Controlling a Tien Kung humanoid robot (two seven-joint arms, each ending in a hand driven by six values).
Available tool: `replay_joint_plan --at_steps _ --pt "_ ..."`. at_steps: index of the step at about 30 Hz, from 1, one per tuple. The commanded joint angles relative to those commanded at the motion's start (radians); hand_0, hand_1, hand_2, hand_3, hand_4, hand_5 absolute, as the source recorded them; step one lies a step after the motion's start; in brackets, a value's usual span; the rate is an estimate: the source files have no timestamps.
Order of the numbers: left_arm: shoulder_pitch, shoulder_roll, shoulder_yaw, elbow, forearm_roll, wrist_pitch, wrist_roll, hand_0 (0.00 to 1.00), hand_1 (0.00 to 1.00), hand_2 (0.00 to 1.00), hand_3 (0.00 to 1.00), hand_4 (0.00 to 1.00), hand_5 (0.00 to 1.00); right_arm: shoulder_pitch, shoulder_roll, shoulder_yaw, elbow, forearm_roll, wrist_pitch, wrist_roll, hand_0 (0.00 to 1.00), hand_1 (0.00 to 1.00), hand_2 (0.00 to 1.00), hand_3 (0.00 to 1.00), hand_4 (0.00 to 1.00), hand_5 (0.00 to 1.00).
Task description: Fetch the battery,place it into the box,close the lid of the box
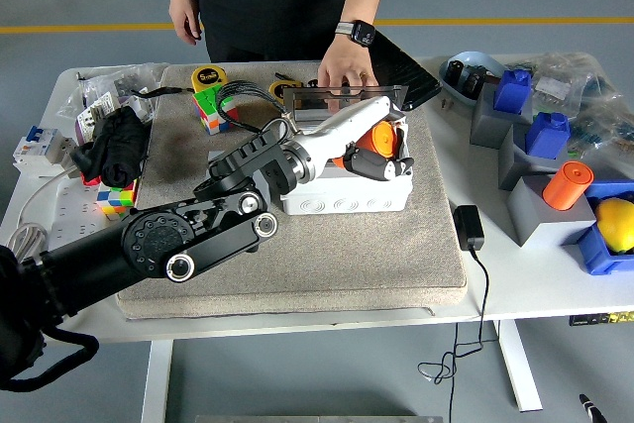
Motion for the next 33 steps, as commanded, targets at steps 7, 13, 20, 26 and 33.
replay_joint_plan --at_steps 7,13,20,26,33 --pt "-0.072 -0.007 0.057 0.112 -0.024 0.011 0.018 0.165 0.154 0.207 0.294 0.831 0.002 0.006 -0.003 -0.006 0.002 -0.001 -0.004 0.003 0.726 0.666 0.653 0.597 0.998 0.621" --pt "-0.090 -0.007 0.077 0.155 -0.059 0.015 -0.002 0.212 0.252 0.246 0.381 0.896 0.002 0.008 -0.006 -0.002 0.007 -0.009 -0.007 0.005 0.726 0.666 0.654 0.597 0.998 0.621" --pt "-0.087 -0.007 0.101 0.183 -0.086 0.026 -0.021 0.236 0.290 0.271 0.441 0.912 0.002 0.010 -0.006 -0.009 0.008 -0.009 -0.009 0.007 0.725 0.666 0.653 0.597 0.998 0.620" --pt "-0.092 -0.007 0.112 0.211 -0.107 0.041 -0.044 0.248 0.298 0.288 0.458 0.924 0.002 0.013 -0.007 -0.014 0.009 -0.009 -0.011 0.007 0.726 0.666 0.653 0.597 0.998 0.620" --pt "-0.088 -0.007 0.107 0.200 -0.108 0.045 -0.061 0.370 0.465 0.425 0.520 0.964 0.002 0.012 -0.007 -0.012 0.009 -0.008 -0.012 0.008 0.727 0.667 0.653 0.597 0.998 0.620"
